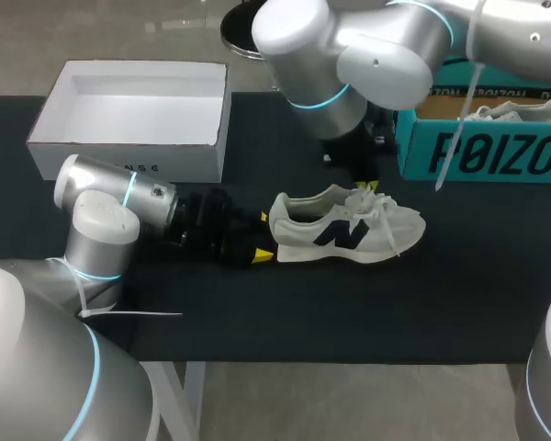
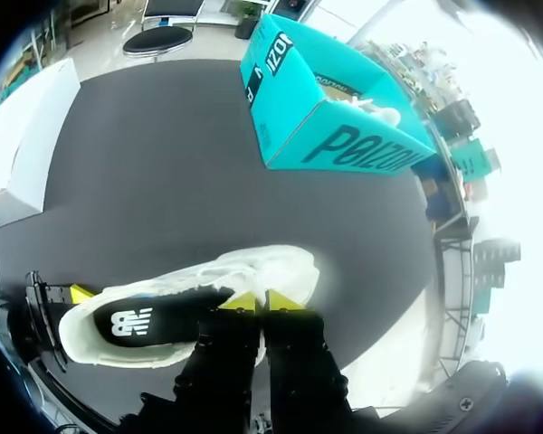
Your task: Take the shoe out of the shoebox, open the shoe tongue, remove and reinsert the insole, then place the shoe into the shoebox
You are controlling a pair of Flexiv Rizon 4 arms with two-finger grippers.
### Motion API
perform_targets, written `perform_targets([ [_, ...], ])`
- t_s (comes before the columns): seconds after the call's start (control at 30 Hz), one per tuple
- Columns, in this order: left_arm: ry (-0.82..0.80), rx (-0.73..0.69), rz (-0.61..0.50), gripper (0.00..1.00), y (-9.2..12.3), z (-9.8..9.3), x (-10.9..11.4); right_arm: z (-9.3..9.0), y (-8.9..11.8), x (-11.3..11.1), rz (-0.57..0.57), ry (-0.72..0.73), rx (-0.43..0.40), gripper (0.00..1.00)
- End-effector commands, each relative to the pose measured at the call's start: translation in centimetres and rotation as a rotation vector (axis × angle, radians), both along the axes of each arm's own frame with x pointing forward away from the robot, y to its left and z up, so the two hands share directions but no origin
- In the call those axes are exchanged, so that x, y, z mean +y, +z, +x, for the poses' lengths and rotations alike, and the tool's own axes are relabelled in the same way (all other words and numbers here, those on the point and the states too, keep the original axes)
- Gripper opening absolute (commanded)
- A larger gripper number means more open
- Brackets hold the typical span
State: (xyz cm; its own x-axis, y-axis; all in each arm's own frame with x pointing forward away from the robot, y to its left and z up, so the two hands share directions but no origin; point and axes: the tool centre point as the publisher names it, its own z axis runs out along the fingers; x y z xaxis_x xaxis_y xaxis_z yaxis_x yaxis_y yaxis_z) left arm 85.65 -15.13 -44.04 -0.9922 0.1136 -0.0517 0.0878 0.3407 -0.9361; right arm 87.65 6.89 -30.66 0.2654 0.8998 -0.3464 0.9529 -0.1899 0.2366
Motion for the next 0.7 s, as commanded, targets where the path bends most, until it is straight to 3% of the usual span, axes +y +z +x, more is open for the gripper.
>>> perform_targets([
  [0.03, -0.001, 0.001, 0.002, 0.0, -0.3, 0.1, 0.0, -0.6, 0.5, -1.4, 0.036, -0.002, -0.022, 0.0],
  [0.7, -0.001, 0.001, 0.002, 0.0, -0.3, 0.1, 0.0, -0.7, 2.3, -3.9, 0.175, -0.058, -0.054, 0.0],
])
